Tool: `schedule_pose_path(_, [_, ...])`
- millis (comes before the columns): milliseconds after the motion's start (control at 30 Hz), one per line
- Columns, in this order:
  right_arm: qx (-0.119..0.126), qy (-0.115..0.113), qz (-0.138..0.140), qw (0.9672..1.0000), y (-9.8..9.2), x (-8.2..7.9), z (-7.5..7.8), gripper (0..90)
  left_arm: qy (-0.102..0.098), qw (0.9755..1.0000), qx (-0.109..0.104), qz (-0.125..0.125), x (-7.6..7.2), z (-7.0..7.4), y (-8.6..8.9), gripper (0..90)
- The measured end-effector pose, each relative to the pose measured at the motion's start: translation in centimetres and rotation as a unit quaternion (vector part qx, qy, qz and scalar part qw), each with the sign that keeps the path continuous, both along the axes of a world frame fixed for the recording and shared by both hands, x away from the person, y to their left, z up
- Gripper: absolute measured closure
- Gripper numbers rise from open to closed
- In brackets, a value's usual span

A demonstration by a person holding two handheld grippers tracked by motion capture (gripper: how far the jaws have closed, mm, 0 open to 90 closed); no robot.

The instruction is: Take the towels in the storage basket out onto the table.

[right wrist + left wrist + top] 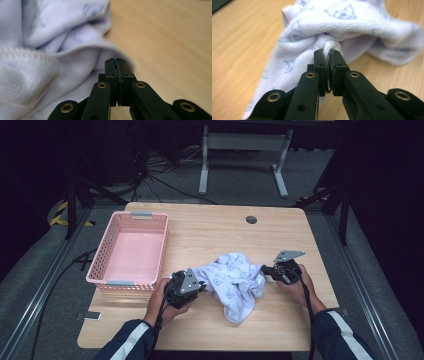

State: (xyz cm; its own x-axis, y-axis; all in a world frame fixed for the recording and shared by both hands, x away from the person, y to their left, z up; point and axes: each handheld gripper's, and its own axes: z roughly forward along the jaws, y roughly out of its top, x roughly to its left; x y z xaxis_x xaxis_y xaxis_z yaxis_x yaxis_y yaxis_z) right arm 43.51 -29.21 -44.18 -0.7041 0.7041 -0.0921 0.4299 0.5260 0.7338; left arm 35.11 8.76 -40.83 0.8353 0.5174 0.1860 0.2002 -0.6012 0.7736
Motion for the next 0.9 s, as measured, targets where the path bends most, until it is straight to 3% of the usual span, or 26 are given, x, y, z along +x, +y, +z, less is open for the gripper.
schedule_pose_path(100, [0.005, -0.040, -0.025, 0.9989, -1.3, -0.4, 1.8, 90.0, -0.009, 0.9996, -0.020, 0.018, -0.1, 1.2, 1.3, 85.7])
schedule_pose_path(200, [0.007, -0.085, -0.062, 0.9944, -3.0, -0.8, 3.3, 90.0, -0.020, 0.9985, -0.033, 0.040, 0.0, 1.9, 2.6, 85.7])
schedule_pose_path(233, [0.018, -0.089, -0.068, 0.9936, -3.5, -0.9, 3.6, 90.0, -0.018, 0.9981, -0.039, 0.045, 0.1, 2.2, 3.1, 85.7])
schedule_pose_path(300, [0.055, -0.065, -0.050, 0.9951, -4.4, -0.7, 3.7, 88.4, -0.015, 0.9978, -0.035, 0.055, 0.3, 2.2, 3.9, 85.7])
schedule_pose_path(367, [0.033, -0.055, -0.034, 0.9974, -3.8, -0.7, 2.9, 78.6, -0.013, 0.9971, -0.040, 0.063, 0.5, 2.1, 4.2, 85.4])
schedule_pose_path(400, [0.034, -0.042, -0.012, 0.9985, -3.2, -0.7, 2.5, 72.1, -0.011, 0.9975, -0.035, 0.059, 0.5, 2.1, 4.2, 85.3])
schedule_pose_path(433, [0.034, -0.042, -0.012, 0.9985, -3.2, -0.7, 2.5, 72.1, -0.011, 0.9975, -0.035, 0.059, 0.5, 2.1, 4.2, 85.3])
schedule_pose_path(467, [0.039, -0.024, 0.009, 0.9989, -2.7, -0.8, 2.2, 68.6, -0.011, 0.9976, -0.032, 0.060, 0.4, 2.0, 4.2, 85.3])
schedule_pose_path(567, [0.019, 0.005, 0.040, 0.9990, -1.1, -1.0, 1.3, 53.8, -0.002, 0.9979, -0.025, 0.059, 0.2, 1.7, 4.1, 82.3])
schedule_pose_path(633, [0.012, 0.009, 0.030, 0.9994, -0.6, -1.1, 0.9, 45.9, 0.006, 0.9985, -0.026, 0.047, 0.0, 1.4, 3.9, 70.1])
schedule_pose_path(667, [0.006, 0.009, 0.023, 0.9997, -0.5, -1.0, 0.7, 42.9, 0.016, 0.9985, -0.038, 0.036, 0.0, 1.2, 3.7, 64.1])
schedule_pose_path(700, [0.012, 0.012, 0.023, 0.9996, -0.5, -0.8, 0.5, 42.7, 0.026, 0.9986, -0.045, 0.012, 0.0, 0.9, 3.4, 59.9])
schedule_pose_path(767, [0.011, 0.016, 0.014, 0.9997, -0.3, -0.4, 0.1, 39.1, 0.020, 0.9993, -0.029, 0.013, -0.2, 0.4, 2.2, 44.4])
schedule_pose_path(800, [0.011, 0.019, 0.012, 0.9997, -0.2, -0.2, -0.1, 36.4, 0.031, 0.9991, -0.030, 0.000, -0.3, 0.1, 1.6, 36.0])
schedule_pose_path(833, [0.009, 0.025, 0.008, 0.9996, 0.0, 0.0, -0.3, 35.3, 0.035, 0.9989, -0.029, -0.007, -0.3, -0.3, 0.9, 30.7])
schedule_pose_path(900, [0.003, 0.031, 0.004, 0.9995, 0.4, 0.4, -0.7, 34.8, 0.036, 0.9992, -0.008, -0.018, -0.1, -1.1, -0.5, 24.9])
